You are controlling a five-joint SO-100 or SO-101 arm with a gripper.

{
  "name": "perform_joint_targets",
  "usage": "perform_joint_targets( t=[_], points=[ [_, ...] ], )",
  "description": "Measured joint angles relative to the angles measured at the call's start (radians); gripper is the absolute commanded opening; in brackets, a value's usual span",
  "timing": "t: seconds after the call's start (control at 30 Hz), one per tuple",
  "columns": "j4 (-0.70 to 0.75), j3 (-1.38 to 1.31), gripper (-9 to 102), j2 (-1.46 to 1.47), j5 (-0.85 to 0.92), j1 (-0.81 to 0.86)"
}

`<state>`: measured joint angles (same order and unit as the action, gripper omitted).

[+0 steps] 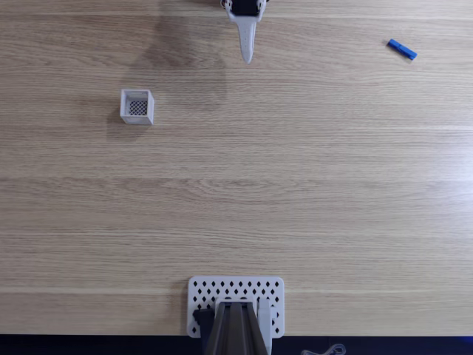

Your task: Grasp a peg and put it in the crate.

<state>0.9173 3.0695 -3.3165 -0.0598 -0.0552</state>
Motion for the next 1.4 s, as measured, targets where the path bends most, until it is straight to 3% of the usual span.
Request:
perform_joint_targets(
  t=[0.83, 0.97, 1.17, 1.4],
  points=[
    [-0.002, 0.0, 0, 0.017, 0.0, 0.0],
    [-0.057, -0.011, 0, 0.121, 0.009, 0.0],
    [-0.204, -0.132, 0, 0.445, 0.204, -0.044],
    [-0.301, -0.322, 0, 0.804, 0.701, -0.078]
  ],
)
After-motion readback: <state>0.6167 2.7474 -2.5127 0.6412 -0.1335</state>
